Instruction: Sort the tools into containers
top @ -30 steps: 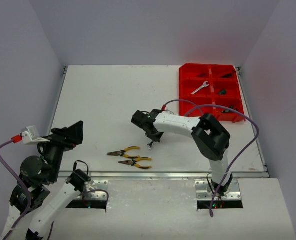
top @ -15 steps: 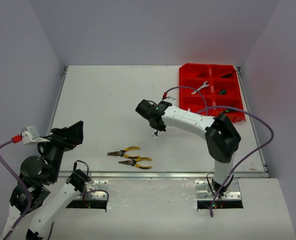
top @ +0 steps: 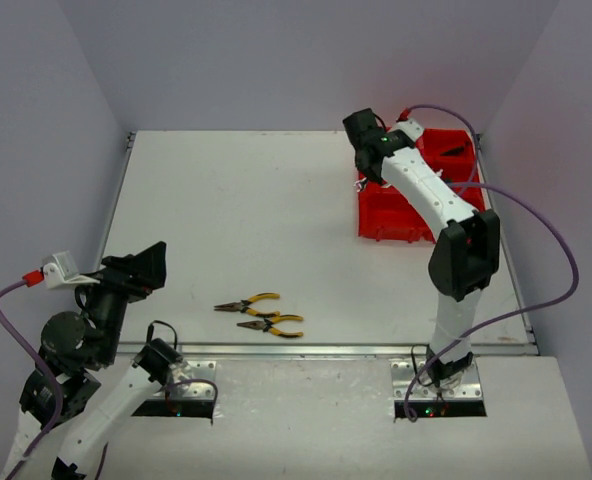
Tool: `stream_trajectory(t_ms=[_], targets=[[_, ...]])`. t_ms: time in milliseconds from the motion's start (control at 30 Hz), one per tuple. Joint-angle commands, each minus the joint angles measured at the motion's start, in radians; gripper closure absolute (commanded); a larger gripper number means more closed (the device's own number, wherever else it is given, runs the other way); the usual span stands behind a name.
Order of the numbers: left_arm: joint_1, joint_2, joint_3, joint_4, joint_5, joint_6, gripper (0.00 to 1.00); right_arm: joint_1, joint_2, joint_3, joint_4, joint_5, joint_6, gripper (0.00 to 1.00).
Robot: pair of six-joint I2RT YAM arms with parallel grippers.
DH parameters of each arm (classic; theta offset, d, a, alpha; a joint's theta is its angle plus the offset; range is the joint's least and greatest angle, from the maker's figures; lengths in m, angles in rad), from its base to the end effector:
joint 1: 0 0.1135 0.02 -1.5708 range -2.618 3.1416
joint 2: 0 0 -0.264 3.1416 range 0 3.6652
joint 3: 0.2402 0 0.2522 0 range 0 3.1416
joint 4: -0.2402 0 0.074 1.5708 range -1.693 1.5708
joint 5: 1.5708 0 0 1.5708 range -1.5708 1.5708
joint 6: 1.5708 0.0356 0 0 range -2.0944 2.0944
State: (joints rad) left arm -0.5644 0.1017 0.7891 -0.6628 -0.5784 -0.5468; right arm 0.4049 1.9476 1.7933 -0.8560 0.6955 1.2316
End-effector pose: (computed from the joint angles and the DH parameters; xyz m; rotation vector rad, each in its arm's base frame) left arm 0.0209 0.0098 0.3447 -0.4436 1.5020 -0.4311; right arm 0.3971 0.1454 0.2948 1.1276 1.9818 -0.0854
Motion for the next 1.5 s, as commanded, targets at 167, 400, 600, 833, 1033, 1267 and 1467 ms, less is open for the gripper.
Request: stream_trajectory(t_ms=[167,400,600,833,1033,1267,1467], targets=[[-0.015,-0.006,0.002,0.023,-0.005,0.005,0.0,-0.148,0.152,0.154,0.04,0.111,0.02,1.0],[-0.015,-0.011,0.002,0.022,-0.003,0.004,0.0,-0.19,0.243,0.204,0.161,0.107,-0.014,1.0],[-0.016,-0.008,0.001,0.025,-0.001,0.005,0.0,-0.202,0.281,0.201,0.215,0.065,-0.045,0.97],[-0.017,-0.007,-0.001,0.031,0.006,0.011,0.0,-0.202,0.194,0.045,0.295,0.015,-0.03,0.49],[-0.017,0.0,-0.001,0.031,0.007,0.011,0.0,-0.202,0.072,0.008,0.345,-0.045,-0.096,0.15],[-0.015,0.003,-0.001,0.031,0.0,0.011,0.0,-0.118,-0.096,-0.079,0.556,-0.558,-0.652,0.01],[-0.014,-0.007,0.009,0.01,-0.039,-0.011,0.0,0.142,-0.167,-0.13,0.333,-0.773,-0.981,0.01]])
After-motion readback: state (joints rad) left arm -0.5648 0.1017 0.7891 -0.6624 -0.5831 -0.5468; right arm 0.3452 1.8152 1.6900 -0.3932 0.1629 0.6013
